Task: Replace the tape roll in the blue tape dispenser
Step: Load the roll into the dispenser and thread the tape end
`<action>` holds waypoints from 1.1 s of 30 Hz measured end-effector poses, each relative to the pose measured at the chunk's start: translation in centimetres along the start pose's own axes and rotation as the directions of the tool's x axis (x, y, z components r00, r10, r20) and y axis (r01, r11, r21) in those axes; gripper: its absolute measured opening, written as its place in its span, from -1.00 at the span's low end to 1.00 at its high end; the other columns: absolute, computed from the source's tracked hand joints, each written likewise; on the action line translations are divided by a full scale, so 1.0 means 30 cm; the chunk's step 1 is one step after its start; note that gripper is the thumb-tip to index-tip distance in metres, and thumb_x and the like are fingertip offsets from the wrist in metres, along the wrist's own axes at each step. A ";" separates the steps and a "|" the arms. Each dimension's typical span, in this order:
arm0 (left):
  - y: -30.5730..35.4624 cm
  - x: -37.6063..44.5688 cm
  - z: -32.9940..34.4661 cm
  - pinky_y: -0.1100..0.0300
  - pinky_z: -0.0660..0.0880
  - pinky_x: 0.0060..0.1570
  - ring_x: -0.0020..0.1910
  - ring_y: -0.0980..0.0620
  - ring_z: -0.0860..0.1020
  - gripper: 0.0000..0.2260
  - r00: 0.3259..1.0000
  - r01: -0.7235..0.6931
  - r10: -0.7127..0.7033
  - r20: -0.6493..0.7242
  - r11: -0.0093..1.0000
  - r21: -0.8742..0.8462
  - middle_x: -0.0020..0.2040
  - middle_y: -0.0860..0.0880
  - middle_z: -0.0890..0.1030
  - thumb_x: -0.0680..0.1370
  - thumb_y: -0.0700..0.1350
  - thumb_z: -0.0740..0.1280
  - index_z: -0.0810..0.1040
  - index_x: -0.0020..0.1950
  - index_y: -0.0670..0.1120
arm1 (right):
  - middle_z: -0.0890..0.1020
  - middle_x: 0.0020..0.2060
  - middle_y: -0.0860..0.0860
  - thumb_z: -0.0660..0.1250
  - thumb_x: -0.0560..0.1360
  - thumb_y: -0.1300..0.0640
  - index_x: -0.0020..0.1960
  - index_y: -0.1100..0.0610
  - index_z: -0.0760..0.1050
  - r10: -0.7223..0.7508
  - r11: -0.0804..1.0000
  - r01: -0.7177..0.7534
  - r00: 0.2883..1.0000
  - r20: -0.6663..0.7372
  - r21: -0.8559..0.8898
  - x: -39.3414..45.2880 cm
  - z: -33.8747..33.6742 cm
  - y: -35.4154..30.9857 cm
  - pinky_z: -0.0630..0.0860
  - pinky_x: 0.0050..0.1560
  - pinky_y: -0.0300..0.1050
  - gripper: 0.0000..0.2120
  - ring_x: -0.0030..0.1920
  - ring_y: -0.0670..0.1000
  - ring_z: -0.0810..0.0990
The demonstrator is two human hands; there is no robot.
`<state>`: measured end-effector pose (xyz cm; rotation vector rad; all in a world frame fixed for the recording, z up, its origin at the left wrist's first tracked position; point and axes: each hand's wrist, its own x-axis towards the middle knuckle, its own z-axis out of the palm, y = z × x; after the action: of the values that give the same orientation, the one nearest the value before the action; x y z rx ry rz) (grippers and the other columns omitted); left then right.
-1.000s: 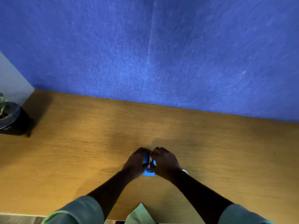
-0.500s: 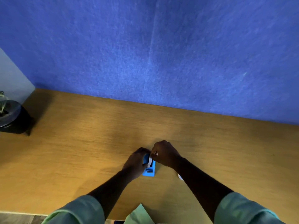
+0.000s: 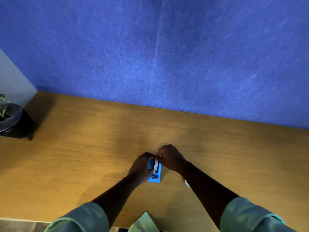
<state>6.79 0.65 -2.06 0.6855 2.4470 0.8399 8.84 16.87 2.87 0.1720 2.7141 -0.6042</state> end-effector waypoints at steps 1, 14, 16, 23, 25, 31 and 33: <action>0.001 0.001 0.001 0.19 0.51 0.22 0.25 0.06 0.54 -0.47 1.000 0.004 -0.004 -0.002 1.000 -0.003 0.30 0.06 0.55 0.38 -0.19 0.55 0.53 0.32 0.00 | 0.75 -0.13 0.07 0.37 0.58 0.10 -0.01 0.17 0.72 0.005 1.000 -0.005 1.000 0.008 0.016 -0.005 0.007 0.004 0.68 0.00 0.04 -0.81 -0.10 0.03 0.71; -0.021 0.006 -0.011 0.29 0.45 0.15 0.20 0.07 0.55 -0.49 0.999 -0.026 0.030 0.042 0.996 -0.090 0.25 0.02 0.57 0.36 -0.17 0.55 0.55 0.29 -0.04 | 0.67 0.06 -0.01 0.58 0.42 0.11 0.12 0.09 0.66 0.043 0.988 -0.034 0.998 -0.056 0.148 -0.077 0.067 0.013 0.64 0.09 -0.01 -0.71 0.03 0.00 0.66; -0.017 0.004 -0.010 0.22 0.50 0.18 0.19 0.06 0.56 -0.51 0.999 -0.028 0.031 0.029 0.995 -0.098 0.24 0.02 0.58 0.36 -0.17 0.55 0.56 0.28 -0.03 | 0.67 0.02 -0.03 0.57 0.41 0.11 0.07 0.07 0.67 0.043 0.990 -0.031 0.995 -0.085 0.138 -0.083 0.077 0.009 0.64 0.06 -0.03 -0.75 0.01 -0.01 0.66; -0.007 0.003 -0.012 0.13 0.55 0.21 0.18 0.09 0.57 -0.52 1.000 -0.006 0.008 0.020 0.993 -0.116 0.23 0.05 0.59 0.37 -0.16 0.55 0.56 0.26 -0.01 | 0.67 0.05 -0.03 0.51 0.47 0.11 0.07 0.09 0.66 0.044 0.993 -0.029 0.990 -0.136 0.112 -0.105 0.096 -0.001 0.61 0.10 -0.02 -0.81 0.04 0.00 0.66; -0.007 0.003 -0.014 0.12 0.56 0.20 0.18 0.10 0.57 -0.54 1.000 -0.001 0.004 0.022 0.992 -0.129 0.21 0.07 0.59 0.36 -0.17 0.56 0.57 0.22 0.02 | 0.67 0.06 -0.03 0.47 0.50 0.13 0.03 0.09 0.67 0.026 0.996 -0.013 0.988 -0.152 0.089 -0.114 0.105 -0.003 0.60 0.11 -0.05 -0.88 0.05 -0.01 0.66; -0.012 0.004 -0.008 0.13 0.56 0.21 0.17 0.12 0.57 -0.55 1.000 -0.001 0.003 0.013 0.991 -0.134 0.19 0.09 0.59 0.34 -0.15 0.58 0.57 0.19 0.05 | 0.66 0.11 -0.03 0.44 0.53 0.12 0.07 0.10 0.68 0.011 0.998 0.000 0.985 -0.171 0.064 -0.134 0.120 -0.004 0.57 0.14 -0.08 -0.86 0.09 0.00 0.66; -0.016 0.004 -0.003 0.15 0.56 0.20 0.17 0.12 0.57 -0.55 1.000 -0.001 0.002 0.008 0.991 -0.133 0.19 0.09 0.59 0.35 -0.16 0.58 0.56 0.19 0.05 | 0.65 0.11 -0.06 0.43 0.53 0.08 0.06 0.05 0.67 0.010 0.998 0.000 0.986 -0.168 0.060 -0.136 0.117 -0.003 0.59 0.11 -0.06 -0.87 0.08 -0.01 0.66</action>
<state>6.50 0.35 -2.35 0.6407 2.3586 0.9891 13.71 15.12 1.42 0.2558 2.8577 -0.6992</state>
